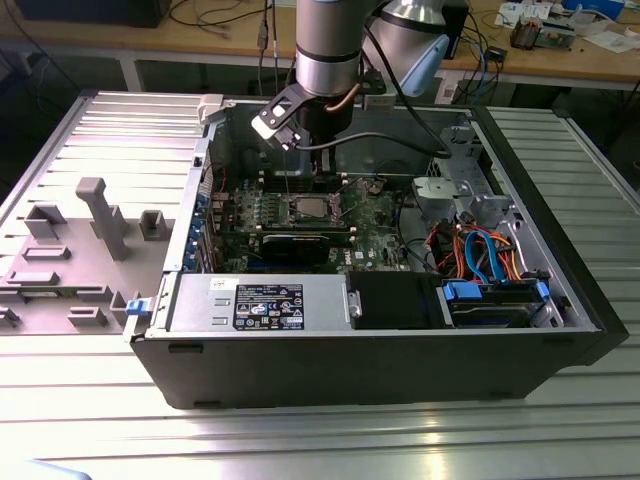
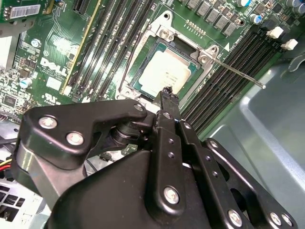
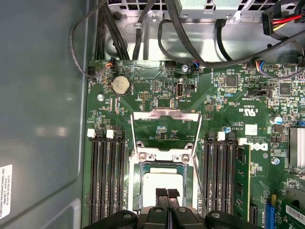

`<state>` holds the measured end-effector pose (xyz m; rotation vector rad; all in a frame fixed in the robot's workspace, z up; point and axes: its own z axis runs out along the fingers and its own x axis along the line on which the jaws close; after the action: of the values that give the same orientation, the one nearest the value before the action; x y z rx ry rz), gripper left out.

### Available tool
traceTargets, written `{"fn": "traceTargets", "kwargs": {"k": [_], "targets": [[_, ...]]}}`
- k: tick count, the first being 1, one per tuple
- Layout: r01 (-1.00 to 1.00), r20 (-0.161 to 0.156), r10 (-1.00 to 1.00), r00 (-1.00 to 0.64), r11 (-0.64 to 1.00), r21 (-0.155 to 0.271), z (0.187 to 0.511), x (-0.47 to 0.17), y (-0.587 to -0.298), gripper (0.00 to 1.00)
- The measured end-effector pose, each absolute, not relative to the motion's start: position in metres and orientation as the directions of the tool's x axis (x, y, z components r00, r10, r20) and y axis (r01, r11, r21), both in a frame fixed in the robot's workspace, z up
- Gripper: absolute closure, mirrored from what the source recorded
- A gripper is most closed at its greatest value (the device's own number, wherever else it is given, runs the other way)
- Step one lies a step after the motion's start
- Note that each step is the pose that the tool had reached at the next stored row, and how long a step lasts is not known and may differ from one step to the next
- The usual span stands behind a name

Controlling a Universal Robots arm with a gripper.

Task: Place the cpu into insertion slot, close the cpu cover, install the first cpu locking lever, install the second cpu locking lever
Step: 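Close the cpu cover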

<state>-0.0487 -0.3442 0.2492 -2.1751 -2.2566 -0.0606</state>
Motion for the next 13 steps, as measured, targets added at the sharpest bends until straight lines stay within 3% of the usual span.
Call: {"fn": "traceTargets", "kwargs": {"k": [13], "targets": [[0.999,0.031,0.999,-0.037,0.036,0.023,0.2495,-0.0453,-0.3443,0.89]]}}
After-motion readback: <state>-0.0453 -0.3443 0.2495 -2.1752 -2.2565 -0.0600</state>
